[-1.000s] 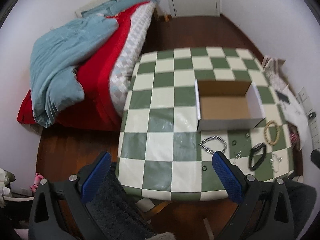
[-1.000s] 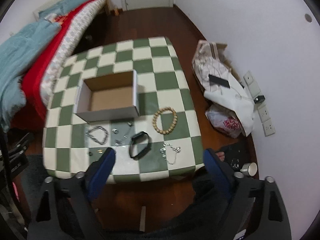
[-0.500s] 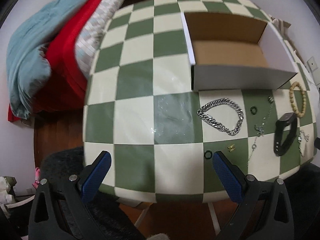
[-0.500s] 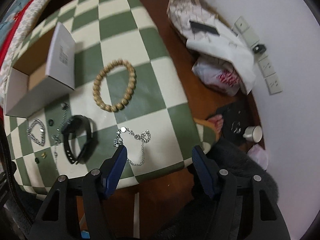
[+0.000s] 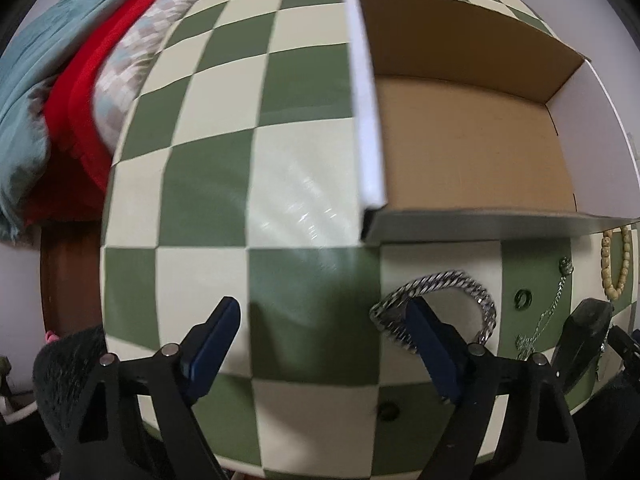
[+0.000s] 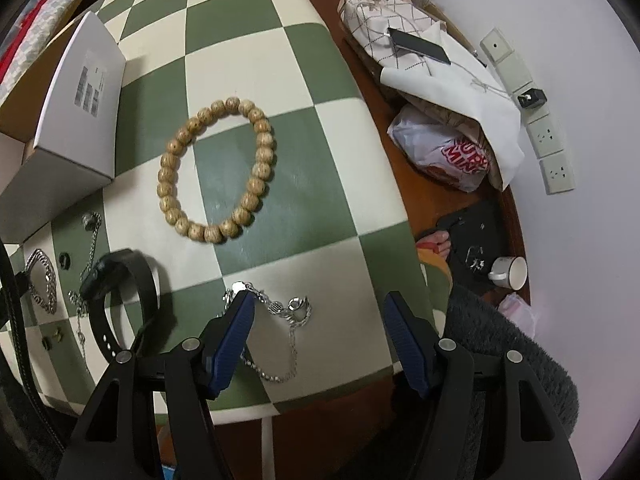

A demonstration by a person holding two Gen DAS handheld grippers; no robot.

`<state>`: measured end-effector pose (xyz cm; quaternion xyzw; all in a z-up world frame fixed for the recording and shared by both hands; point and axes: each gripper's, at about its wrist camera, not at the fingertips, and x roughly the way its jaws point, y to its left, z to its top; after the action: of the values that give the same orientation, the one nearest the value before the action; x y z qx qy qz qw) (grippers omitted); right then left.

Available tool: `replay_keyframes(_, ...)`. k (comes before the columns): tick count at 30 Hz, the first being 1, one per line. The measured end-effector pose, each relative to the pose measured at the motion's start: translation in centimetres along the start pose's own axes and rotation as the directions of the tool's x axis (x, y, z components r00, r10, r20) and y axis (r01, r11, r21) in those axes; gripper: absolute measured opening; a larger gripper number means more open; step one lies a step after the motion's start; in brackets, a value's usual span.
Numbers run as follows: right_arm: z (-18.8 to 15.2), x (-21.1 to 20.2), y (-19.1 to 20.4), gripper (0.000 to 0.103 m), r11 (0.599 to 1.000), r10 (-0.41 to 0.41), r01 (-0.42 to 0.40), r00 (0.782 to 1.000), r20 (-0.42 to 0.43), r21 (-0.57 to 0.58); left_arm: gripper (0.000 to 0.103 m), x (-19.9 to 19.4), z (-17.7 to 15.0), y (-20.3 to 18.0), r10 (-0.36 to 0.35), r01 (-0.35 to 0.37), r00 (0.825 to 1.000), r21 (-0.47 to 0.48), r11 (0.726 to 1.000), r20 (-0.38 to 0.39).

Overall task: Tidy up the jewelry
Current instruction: 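Grasp the thick silver curb chain with the left gripper while the right grasps the thin silver chain bracelet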

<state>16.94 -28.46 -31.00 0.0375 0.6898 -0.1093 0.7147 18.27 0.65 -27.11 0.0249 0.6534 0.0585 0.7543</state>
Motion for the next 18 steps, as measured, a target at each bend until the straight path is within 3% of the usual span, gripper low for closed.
replay_keyframes(6, 0.4, 0.2, -0.1, 0.068, 1.0, 0.026, -0.026, 1.0, 0.004, 0.01, 0.084, -0.3, -0.5, -1.3, -0.025, 0.023, 0.999, 0.062, 0.998, 0.028)
replay_keyframes(9, 0.3, 0.2, -0.4, 0.068, 0.999, 0.046, -0.046, 0.999, 0.003, 0.022, 0.073, -0.7, -1.1, -1.8, -0.04, 0.035, 0.998, 0.092, 0.995, 0.048)
replay_keyframes(12, 0.3, 0.3, -0.4, 0.063, 0.998, 0.063, -0.063, 0.998, 0.003, 0.024, 0.053, -1.1, -1.8, -2.2, -0.078, 0.071, 0.995, 0.116, 0.991, 0.06)
replay_keyframes(14, 0.4, 0.3, -0.3, 0.061, 0.998, 0.063, -0.063, 0.998, 0.003, 0.019, 0.024, -1.5, -1.6, -3.1, -0.114, 0.104, 0.992, 0.138, 0.985, 0.061)
replay_keyframes(16, 0.4, 0.3, -0.2, 0.061, 0.998, 0.067, -0.067, 0.998, -0.001, 0.021, 0.009, -1.8, -2.0, -4.0, -0.104, 0.091, 0.993, 0.176, 0.98, 0.064)
replay_keyframes(18, 0.4, 0.3, -0.3, 0.061, 0.997, 0.077, -0.077, 0.997, -0.007, 0.027, 0.005, -2.0, -2.3, -4.3, -0.099, 0.085, 0.993, 0.183, 0.979, 0.065)
